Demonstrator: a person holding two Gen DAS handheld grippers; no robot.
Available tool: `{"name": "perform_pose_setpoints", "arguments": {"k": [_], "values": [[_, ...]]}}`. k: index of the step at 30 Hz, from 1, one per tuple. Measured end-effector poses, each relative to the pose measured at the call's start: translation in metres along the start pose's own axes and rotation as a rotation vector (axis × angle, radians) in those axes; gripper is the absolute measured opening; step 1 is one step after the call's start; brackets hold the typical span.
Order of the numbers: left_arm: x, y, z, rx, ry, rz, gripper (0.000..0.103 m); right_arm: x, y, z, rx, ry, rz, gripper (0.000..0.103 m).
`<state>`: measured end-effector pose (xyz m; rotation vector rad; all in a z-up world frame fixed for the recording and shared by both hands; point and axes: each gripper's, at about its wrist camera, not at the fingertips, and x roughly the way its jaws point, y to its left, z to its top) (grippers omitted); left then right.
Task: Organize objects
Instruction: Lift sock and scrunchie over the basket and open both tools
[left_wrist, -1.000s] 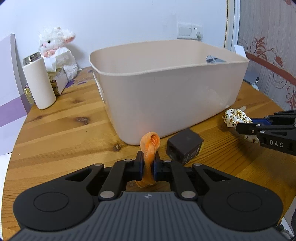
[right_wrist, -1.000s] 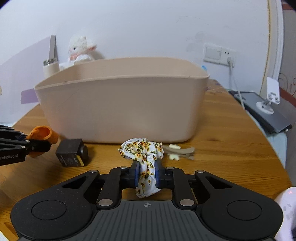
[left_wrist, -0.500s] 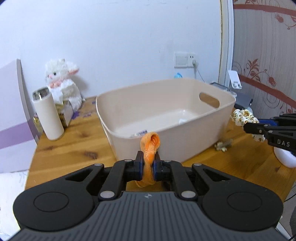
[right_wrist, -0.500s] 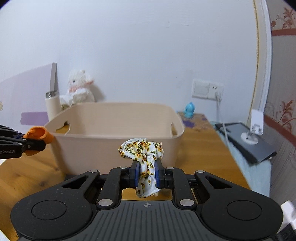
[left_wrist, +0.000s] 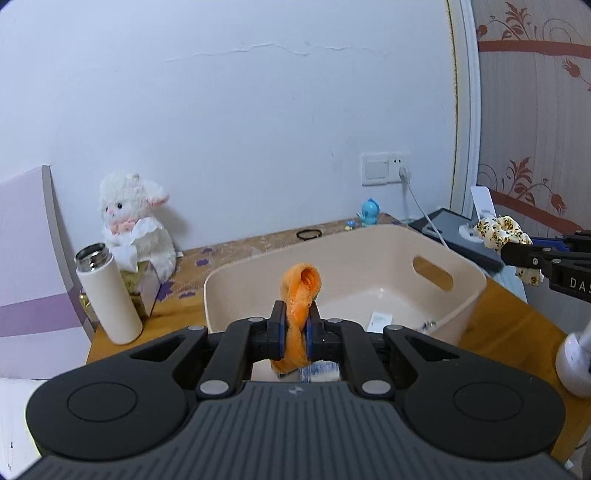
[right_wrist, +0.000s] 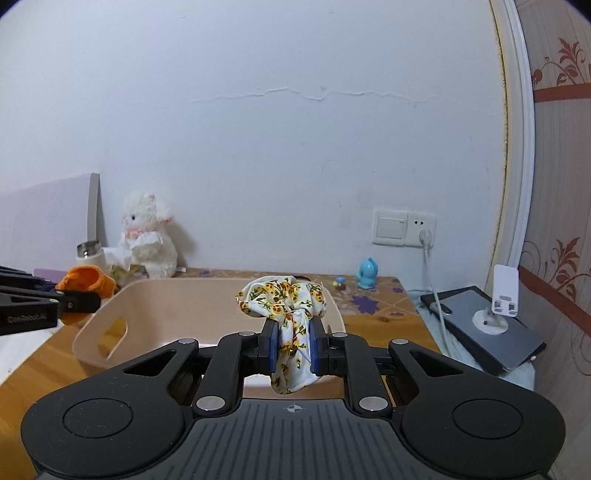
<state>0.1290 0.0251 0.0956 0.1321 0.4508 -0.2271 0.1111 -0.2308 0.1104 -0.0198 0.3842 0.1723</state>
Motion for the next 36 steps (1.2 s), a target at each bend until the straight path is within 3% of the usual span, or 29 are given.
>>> {"name": "perform_pose_setpoints", "arguments": {"k": [8, 24, 27, 30, 31, 32, 34, 36], "values": [[0.053, -0.001, 0.016, -0.034, 0.133, 0.026, 0.012, 0.034, 0.008, 0.009, -0.018, 0.035, 0.005, 0.016], [0.159, -0.008, -0.005, -0.037, 0.507, 0.124, 0.012, 0.119, 0.023, -0.015, -0.052, 0.283, -0.032, 0.016], [0.166, -0.009, -0.012, -0.025, 0.535, 0.139, 0.012, 0.123, 0.021, -0.019, -0.053, 0.299, -0.038, 0.016], [0.166, -0.007, -0.013, -0.038, 0.530, 0.135, 0.015, 0.120, 0.019, -0.018, -0.044, 0.291, -0.031, 0.024], [0.164, -0.006, -0.011, -0.047, 0.518, 0.130, 0.020, 0.118, 0.017, -0.017, -0.038, 0.282, -0.026, 0.036], [0.162, -0.006, -0.010, -0.054, 0.511, 0.125, 0.035, 0.115, 0.016, -0.016, -0.031, 0.271, -0.020, 0.038], [0.156, -0.006, -0.006, -0.065, 0.481, 0.118, 0.052, 0.109, 0.014, -0.013, -0.028, 0.254, -0.021, 0.045], [0.148, -0.007, -0.001, -0.068, 0.449, 0.102, 0.058, 0.100, 0.012, -0.010, -0.024, 0.233, -0.022, 0.059]]}}
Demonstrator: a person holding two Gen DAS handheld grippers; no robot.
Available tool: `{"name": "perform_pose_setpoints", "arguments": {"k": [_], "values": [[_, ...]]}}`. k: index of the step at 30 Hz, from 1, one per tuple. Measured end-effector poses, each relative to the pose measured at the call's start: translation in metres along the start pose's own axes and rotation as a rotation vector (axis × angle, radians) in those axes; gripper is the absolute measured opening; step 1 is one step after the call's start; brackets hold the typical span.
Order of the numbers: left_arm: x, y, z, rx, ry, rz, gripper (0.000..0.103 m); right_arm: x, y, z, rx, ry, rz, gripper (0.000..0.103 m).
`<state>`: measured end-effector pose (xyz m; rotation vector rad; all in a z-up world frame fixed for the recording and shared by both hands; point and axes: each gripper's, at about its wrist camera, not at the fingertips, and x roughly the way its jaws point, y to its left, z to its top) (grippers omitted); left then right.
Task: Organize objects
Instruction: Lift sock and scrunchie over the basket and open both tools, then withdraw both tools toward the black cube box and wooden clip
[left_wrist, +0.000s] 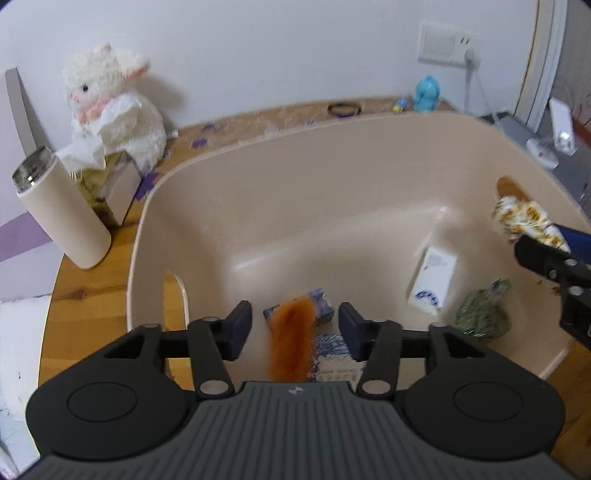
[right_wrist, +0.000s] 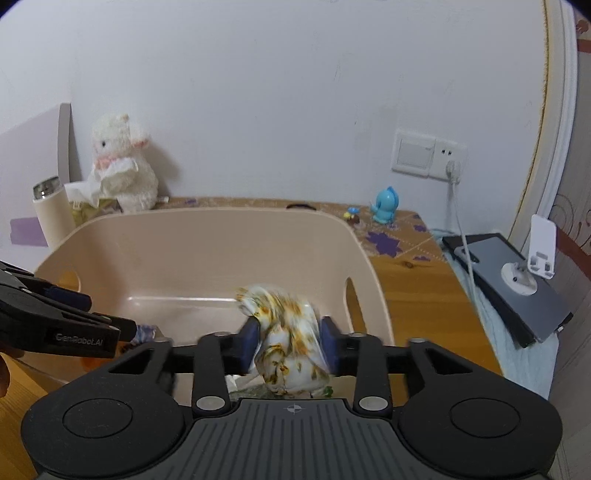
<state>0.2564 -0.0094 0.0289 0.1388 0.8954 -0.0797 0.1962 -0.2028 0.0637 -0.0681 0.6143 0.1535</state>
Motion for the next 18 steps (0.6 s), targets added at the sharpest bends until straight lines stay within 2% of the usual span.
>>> {"name": "perform_pose_setpoints", "arguments": {"k": [1, 2, 3, 6, 12, 18], "values": [[-0.006, -0.001, 0.000, 0.002, -0.018, -0.008, 0.063, -0.005, -0.001, 0.000, -0.001, -0.009, 0.005, 0.064], [-0.012, -0.001, 0.000, 0.004, -0.037, -0.006, 0.073, -0.010, -0.002, 0.001, -0.004, -0.016, 0.009, 0.064], [-0.018, -0.002, -0.001, 0.007, -0.058, -0.001, 0.076, -0.015, -0.003, 0.001, -0.006, -0.022, 0.011, 0.065], [-0.037, -0.002, -0.003, 0.009, -0.109, 0.013, 0.077, -0.031, -0.006, 0.002, -0.009, -0.050, 0.011, 0.070], [-0.073, 0.001, -0.014, -0.007, -0.162, -0.004, 0.080, -0.063, -0.010, -0.002, -0.018, -0.091, 0.019, 0.072], [-0.095, 0.001, -0.036, -0.019, -0.175, -0.001, 0.080, -0.084, -0.012, -0.017, -0.038, -0.097, 0.015, 0.073]]}}
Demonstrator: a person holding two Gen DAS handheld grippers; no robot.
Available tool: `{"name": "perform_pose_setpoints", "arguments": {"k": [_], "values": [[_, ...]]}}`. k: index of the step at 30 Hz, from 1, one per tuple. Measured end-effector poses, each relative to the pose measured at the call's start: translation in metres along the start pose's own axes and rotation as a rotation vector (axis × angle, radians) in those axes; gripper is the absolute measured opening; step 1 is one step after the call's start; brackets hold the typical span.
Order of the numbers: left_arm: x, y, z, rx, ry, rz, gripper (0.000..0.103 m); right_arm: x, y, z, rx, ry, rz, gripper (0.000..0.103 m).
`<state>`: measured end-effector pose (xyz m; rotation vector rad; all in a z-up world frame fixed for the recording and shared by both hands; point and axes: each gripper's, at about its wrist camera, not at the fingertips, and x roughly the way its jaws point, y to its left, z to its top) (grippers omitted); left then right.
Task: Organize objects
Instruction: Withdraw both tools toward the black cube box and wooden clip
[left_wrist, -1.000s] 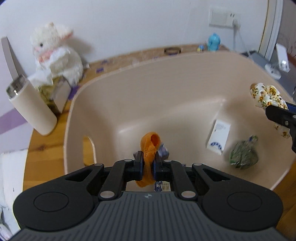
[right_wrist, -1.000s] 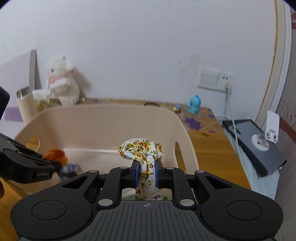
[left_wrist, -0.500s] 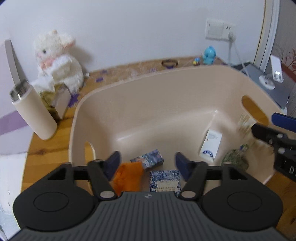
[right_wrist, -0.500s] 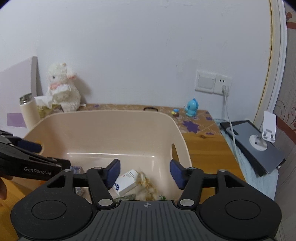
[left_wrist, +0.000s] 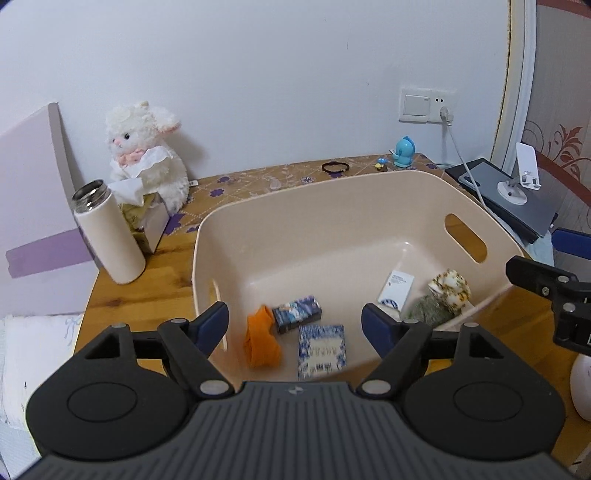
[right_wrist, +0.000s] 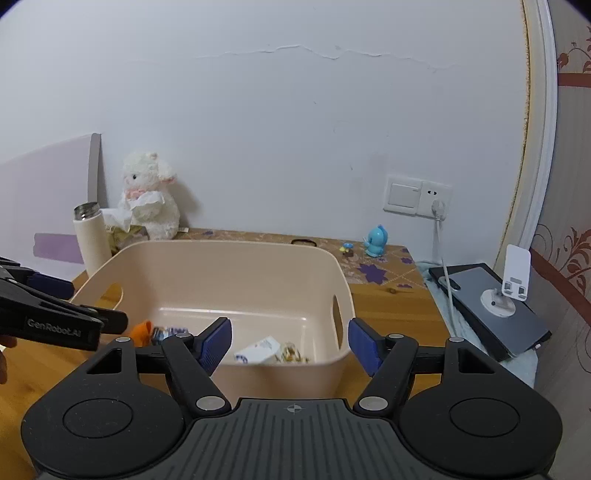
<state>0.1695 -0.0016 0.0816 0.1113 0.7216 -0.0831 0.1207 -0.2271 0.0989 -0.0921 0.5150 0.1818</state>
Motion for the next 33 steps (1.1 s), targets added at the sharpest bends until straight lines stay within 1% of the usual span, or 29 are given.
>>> {"name": "perform_pose_setpoints", "arguments": {"k": [5, 10, 17, 22, 28, 33], "values": [[-0.014, 0.000, -0.020, -0.019, 0.008, -0.007, 0.081, -0.009, -0.007, -0.020, 0.003, 0.025, -0.016, 0.073], [-0.015, -0.005, -0.040, -0.012, 0.045, -0.019, 0.082, -0.008, -0.017, -0.043, 0.011, 0.072, -0.034, 0.073], [0.002, -0.013, -0.071, -0.010, 0.123, -0.037, 0.082, 0.000, -0.025, -0.073, 0.009, 0.146, -0.047, 0.073], [0.016, -0.017, -0.089, -0.023, 0.179, -0.048, 0.082, 0.006, -0.024, -0.085, -0.004, 0.181, -0.045, 0.073], [0.031, -0.023, -0.102, -0.020, 0.212, -0.047, 0.082, 0.016, -0.020, -0.094, -0.009, 0.215, -0.031, 0.073], [0.043, -0.026, -0.105, -0.038, 0.232, -0.057, 0.082, 0.026, -0.017, -0.099, -0.017, 0.239, -0.026, 0.073]]}}
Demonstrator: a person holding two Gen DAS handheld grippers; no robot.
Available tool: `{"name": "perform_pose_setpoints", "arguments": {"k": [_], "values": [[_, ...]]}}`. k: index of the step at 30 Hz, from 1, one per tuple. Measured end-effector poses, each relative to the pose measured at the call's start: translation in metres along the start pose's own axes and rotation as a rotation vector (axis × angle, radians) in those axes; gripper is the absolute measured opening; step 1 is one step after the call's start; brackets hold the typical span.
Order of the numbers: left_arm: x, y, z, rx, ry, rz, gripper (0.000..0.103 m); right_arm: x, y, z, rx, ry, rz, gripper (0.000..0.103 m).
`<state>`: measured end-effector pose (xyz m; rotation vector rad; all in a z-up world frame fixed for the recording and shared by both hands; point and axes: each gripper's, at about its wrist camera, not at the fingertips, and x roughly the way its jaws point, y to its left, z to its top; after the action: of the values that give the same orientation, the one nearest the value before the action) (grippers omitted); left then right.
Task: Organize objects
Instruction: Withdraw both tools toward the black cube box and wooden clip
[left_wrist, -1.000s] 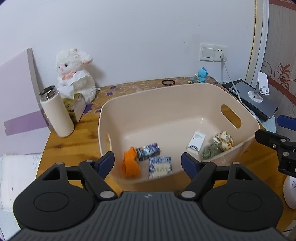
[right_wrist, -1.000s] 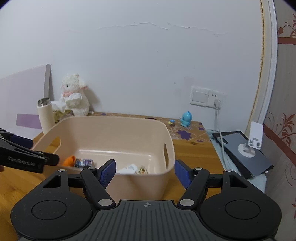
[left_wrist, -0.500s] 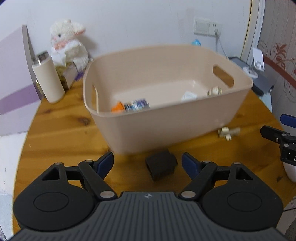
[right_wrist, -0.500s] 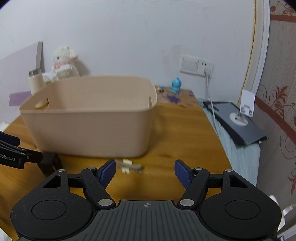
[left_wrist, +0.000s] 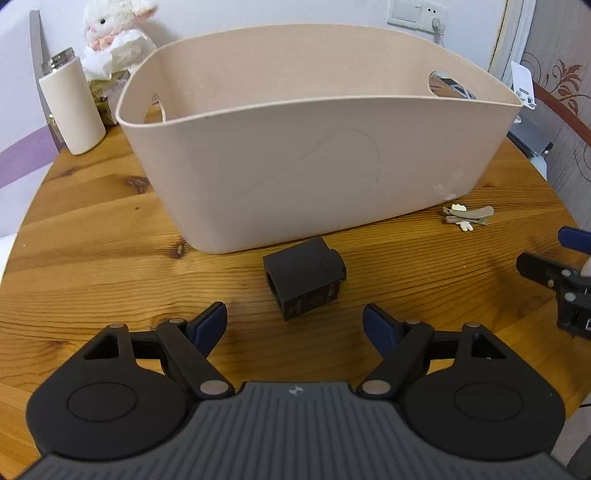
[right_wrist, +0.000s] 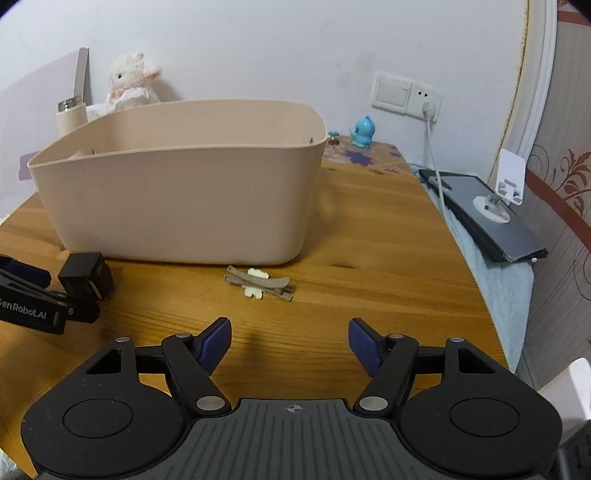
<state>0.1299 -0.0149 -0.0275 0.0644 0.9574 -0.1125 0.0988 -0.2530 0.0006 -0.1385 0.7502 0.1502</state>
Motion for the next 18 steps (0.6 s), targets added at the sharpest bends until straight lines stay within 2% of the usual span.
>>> {"name": "perform_pose_setpoints", "arguments": {"k": [7, 15, 18], "values": [[0.010, 0.001, 0.004, -0.056, -0.011, 0.000, 0.082, 0.019, 0.004, 0.000, -0.012, 0.018, 0.014, 0.073], [0.016, -0.001, 0.010, -0.070, -0.025, 0.027, 0.081, 0.045, 0.009, 0.007, 0.045, 0.030, 0.053, 0.073], [0.016, 0.002, 0.011, -0.091, -0.028, 0.033, 0.079, 0.051, 0.014, 0.009, 0.048, 0.011, 0.044, 0.073]]}}
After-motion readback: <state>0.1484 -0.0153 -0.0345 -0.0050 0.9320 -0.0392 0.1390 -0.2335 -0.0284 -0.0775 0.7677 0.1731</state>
